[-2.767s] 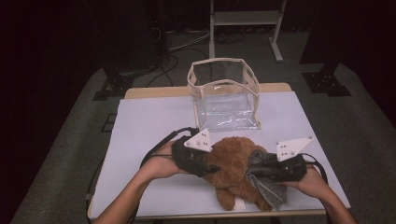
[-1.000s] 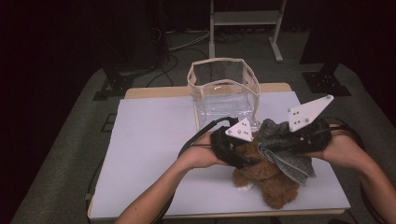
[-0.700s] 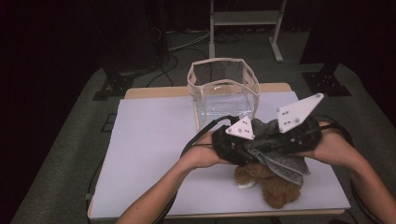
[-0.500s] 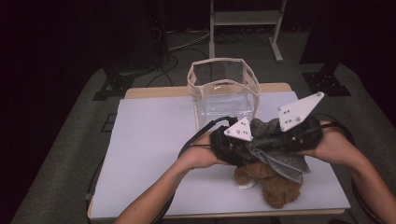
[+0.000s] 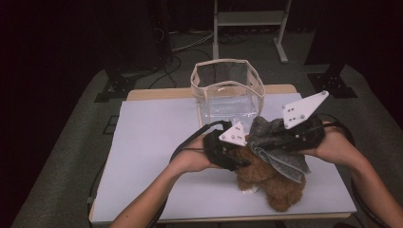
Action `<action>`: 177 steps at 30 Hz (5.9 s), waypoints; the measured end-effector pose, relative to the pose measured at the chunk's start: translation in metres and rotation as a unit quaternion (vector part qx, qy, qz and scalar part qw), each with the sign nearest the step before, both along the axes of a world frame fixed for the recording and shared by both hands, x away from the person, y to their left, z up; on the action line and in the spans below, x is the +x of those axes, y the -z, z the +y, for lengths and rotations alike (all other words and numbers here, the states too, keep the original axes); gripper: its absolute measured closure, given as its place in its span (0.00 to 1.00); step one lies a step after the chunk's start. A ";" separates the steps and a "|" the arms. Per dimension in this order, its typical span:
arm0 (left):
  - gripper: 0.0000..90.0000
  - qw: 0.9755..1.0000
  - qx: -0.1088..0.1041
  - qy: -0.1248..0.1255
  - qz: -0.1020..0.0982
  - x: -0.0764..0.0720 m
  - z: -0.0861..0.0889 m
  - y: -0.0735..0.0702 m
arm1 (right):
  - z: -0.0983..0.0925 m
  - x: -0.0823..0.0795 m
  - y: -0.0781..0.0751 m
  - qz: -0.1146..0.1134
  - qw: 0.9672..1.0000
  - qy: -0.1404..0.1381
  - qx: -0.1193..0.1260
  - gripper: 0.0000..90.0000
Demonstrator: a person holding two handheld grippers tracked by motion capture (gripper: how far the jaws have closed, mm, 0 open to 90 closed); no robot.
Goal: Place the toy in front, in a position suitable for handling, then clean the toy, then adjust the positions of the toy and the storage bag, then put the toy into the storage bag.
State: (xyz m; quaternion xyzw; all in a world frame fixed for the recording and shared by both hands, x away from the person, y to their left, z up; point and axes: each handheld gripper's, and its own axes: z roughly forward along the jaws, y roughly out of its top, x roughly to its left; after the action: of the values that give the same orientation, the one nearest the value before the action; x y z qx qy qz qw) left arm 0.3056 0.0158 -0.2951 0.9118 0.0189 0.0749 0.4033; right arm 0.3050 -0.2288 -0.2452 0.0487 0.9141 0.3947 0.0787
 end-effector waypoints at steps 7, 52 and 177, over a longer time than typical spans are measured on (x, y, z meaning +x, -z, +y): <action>0.56 0.999 -0.010 -0.034 0.038 0.001 0.042 0.029 | -0.006 0.007 0.049 0.045 0.999 0.009 0.021 0.85; 0.39 0.994 0.008 -0.101 0.052 -0.009 0.107 0.079 | -0.041 0.007 0.105 0.067 0.995 0.070 0.033 0.84; 0.13 0.990 -0.026 -0.135 0.028 -0.031 0.153 0.070 | 0.059 0.120 0.014 0.038 0.999 0.024 0.007 0.41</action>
State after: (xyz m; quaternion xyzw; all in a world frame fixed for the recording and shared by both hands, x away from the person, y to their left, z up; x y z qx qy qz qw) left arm 0.2747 0.1685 -0.3656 0.8916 0.1552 0.1030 0.4127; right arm 0.4250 -0.1697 -0.2589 0.0855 0.9124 0.3967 0.0533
